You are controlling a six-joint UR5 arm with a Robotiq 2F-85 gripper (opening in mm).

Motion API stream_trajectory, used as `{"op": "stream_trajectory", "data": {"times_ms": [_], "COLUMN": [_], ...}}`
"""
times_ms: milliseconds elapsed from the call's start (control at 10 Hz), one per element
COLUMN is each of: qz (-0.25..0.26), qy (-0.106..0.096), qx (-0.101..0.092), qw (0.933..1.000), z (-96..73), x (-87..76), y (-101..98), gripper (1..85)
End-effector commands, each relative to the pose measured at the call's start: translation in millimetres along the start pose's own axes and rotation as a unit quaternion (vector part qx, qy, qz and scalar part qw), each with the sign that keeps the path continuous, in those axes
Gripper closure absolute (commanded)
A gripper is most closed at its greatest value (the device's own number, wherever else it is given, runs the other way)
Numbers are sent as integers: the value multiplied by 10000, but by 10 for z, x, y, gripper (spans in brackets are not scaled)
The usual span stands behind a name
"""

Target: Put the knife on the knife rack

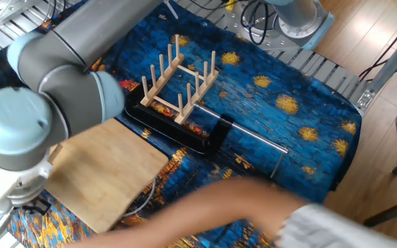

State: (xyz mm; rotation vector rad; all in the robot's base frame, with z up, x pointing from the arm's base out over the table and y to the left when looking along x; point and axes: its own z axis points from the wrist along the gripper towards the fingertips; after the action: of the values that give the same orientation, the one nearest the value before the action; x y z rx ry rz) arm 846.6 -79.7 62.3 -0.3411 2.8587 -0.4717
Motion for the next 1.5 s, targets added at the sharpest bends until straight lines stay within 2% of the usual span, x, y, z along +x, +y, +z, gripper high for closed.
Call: {"op": "stream_trajectory", "data": {"times_ms": [0,200,300,500,600,700,900,1100,1200,1300,1400], "qz": [136,298,491,639,806,853,785,688,649,638,736], "qy": [159,237,315,388,449,460,354,144,106,162,276], "qx": [-365,-636,-942,-1208,-1368,-1428,-1614,-1680,-1643,-1556,-1611], "qw": [9991,9972,9938,9899,9863,9850,9831,9833,9842,9856,9838], "z": [-313,-608,-796,-1073,-1119,-1128,-1153,-1159,-1152,-1138,-1150], "x": [128,248,345,497,522,521,464,363,348,381,429], "y": [39,96,215,324,411,442,530,554,535,493,525], "gripper": [847,847,847,847,847,847,847,847,847,847,847]}}
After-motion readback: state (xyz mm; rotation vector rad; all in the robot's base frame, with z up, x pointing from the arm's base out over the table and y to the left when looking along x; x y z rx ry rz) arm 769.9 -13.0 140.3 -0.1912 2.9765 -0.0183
